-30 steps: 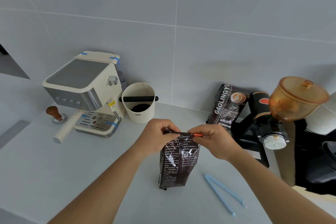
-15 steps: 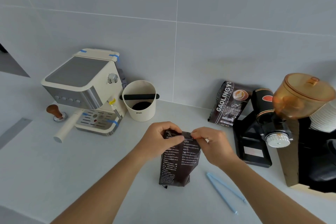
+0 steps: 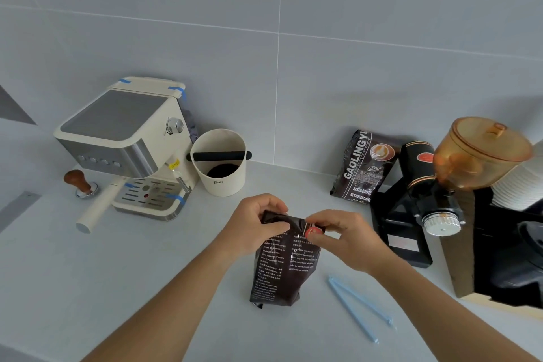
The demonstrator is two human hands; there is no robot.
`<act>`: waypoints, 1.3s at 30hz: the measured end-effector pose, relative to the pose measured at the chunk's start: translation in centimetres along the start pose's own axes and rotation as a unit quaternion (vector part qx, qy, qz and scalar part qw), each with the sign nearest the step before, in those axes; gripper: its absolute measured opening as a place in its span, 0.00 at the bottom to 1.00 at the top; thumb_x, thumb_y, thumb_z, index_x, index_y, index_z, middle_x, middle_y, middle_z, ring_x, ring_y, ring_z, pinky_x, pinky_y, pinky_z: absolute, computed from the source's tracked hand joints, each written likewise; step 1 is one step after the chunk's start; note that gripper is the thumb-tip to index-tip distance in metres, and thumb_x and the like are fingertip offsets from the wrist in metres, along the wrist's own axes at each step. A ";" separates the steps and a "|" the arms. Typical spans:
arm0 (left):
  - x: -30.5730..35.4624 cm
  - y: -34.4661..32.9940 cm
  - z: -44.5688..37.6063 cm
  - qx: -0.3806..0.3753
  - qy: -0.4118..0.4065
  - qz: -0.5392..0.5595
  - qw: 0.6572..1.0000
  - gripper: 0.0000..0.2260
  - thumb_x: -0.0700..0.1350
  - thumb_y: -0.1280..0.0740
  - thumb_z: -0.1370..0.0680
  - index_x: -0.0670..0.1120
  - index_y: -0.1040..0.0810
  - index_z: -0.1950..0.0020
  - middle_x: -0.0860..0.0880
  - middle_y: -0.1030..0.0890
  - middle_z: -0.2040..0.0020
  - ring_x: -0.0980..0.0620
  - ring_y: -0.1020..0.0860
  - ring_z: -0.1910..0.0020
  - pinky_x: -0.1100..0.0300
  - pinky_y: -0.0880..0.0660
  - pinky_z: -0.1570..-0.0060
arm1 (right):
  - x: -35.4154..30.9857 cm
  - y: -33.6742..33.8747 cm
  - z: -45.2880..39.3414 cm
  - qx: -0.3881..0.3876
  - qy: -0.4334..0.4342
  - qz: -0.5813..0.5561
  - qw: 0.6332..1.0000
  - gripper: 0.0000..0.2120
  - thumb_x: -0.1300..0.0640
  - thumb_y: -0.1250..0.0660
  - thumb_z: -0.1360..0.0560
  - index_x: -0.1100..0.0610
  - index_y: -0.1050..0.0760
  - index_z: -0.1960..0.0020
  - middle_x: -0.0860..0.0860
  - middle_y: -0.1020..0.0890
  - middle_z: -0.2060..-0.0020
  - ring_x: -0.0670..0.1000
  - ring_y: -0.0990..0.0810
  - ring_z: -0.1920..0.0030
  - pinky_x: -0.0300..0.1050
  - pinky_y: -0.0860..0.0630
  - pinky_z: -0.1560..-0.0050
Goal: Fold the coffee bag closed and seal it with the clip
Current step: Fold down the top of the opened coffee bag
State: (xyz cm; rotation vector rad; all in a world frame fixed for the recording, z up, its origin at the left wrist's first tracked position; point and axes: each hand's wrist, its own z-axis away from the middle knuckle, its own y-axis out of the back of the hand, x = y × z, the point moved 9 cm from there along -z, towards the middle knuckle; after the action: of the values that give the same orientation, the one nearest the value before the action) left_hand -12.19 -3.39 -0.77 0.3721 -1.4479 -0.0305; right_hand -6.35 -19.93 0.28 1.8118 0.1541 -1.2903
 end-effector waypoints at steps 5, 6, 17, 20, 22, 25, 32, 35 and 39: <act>-0.2 0.0 -0.2 0.003 -0.001 -0.004 1.000 0.11 0.35 0.26 0.31 0.52 0.19 0.58 0.50 0.14 0.58 0.50 0.16 0.55 0.48 0.19 0.47 | 0.9 -0.3 -0.2 -0.034 -0.037 0.027 0.998 0.08 0.57 0.29 0.25 0.51 0.19 0.46 0.45 0.15 0.55 0.42 0.17 0.53 0.33 0.23 0.48; -0.3 0.0 -0.2 0.003 0.001 -0.008 1.000 0.11 0.36 0.26 0.31 0.52 0.18 0.58 0.50 0.14 0.58 0.50 0.15 0.56 0.47 0.19 0.48 | 0.7 -0.3 -0.3 -0.034 -0.032 0.040 0.998 0.07 0.58 0.30 0.25 0.52 0.19 0.47 0.44 0.15 0.56 0.42 0.18 0.54 0.31 0.24 0.50; 3.1 -1.3 -0.1 -0.051 -0.118 -0.292 0.948 0.07 0.47 0.28 0.27 0.49 0.17 0.50 0.51 0.19 0.54 0.53 0.21 0.55 0.55 0.24 0.53 | -0.3 -1.3 -0.8 -0.052 -0.010 0.084 0.995 0.06 0.57 0.31 0.24 0.50 0.22 0.48 0.36 0.20 0.60 0.36 0.21 0.55 0.29 0.26 0.51; 2.9 -1.6 0.0 -0.048 -0.124 -0.295 0.946 0.07 0.49 0.29 0.26 0.48 0.18 0.51 0.53 0.20 0.57 0.53 0.21 0.57 0.56 0.24 0.55 | -0.2 -1.6 -0.7 -0.081 -0.031 0.091 0.992 0.09 0.56 0.29 0.26 0.48 0.24 0.48 0.41 0.18 0.58 0.41 0.20 0.55 0.37 0.23 0.51; 2.8 -1.6 0.1 -0.044 -0.127 -0.286 0.949 0.07 0.50 0.29 0.26 0.48 0.18 0.53 0.55 0.22 0.59 0.55 0.22 0.59 0.58 0.24 0.58 | -0.4 -1.4 -0.8 -0.080 -0.012 0.121 0.989 0.07 0.56 0.30 0.25 0.49 0.23 0.48 0.44 0.17 0.58 0.45 0.19 0.58 0.43 0.21 0.51; 2.5 -1.4 0.1 -0.039 -0.126 -0.264 0.956 0.07 0.48 0.27 0.27 0.46 0.16 0.54 0.52 0.19 0.59 0.54 0.21 0.60 0.59 0.24 0.59 | -0.5 -1.1 -0.9 -0.078 0.006 0.146 0.986 0.05 0.57 0.32 0.24 0.49 0.23 0.49 0.45 0.17 0.61 0.47 0.20 0.61 0.45 0.22 0.56; 0.3 0.6 0.5 -0.069 -0.071 -0.186 0.978 0.07 0.43 0.29 0.24 0.46 0.15 0.48 0.53 0.14 0.54 0.58 0.18 0.53 0.64 0.21 0.51 | 0.1 -0.4 -0.8 -0.066 -0.026 0.068 0.995 0.06 0.61 0.28 0.27 0.50 0.19 0.57 0.44 0.14 0.62 0.44 0.16 0.60 0.30 0.25 0.60; 0.3 0.7 0.5 -0.067 -0.071 -0.183 0.978 0.07 0.43 0.29 0.24 0.46 0.15 0.48 0.55 0.15 0.56 0.59 0.18 0.54 0.63 0.21 0.51 | 0.5 -0.6 -1.1 -0.089 -0.058 0.032 0.994 0.05 0.61 0.27 0.28 0.51 0.19 0.55 0.46 0.13 0.60 0.46 0.15 0.58 0.36 0.21 0.55; 0.1 0.7 0.5 -0.076 -0.069 -0.179 0.978 0.06 0.43 0.30 0.24 0.47 0.15 0.48 0.56 0.15 0.56 0.58 0.18 0.54 0.62 0.20 0.52 | 0.8 -0.3 -1.2 -0.108 -0.084 0.044 0.990 0.04 0.56 0.27 0.27 0.52 0.18 0.52 0.47 0.13 0.58 0.42 0.16 0.58 0.33 0.23 0.55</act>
State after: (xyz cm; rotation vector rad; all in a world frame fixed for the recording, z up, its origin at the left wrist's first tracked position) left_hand -12.84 -2.84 -0.40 0.5095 -1.4884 -0.4632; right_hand -5.29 -19.27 -0.45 1.5047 0.1160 -1.3046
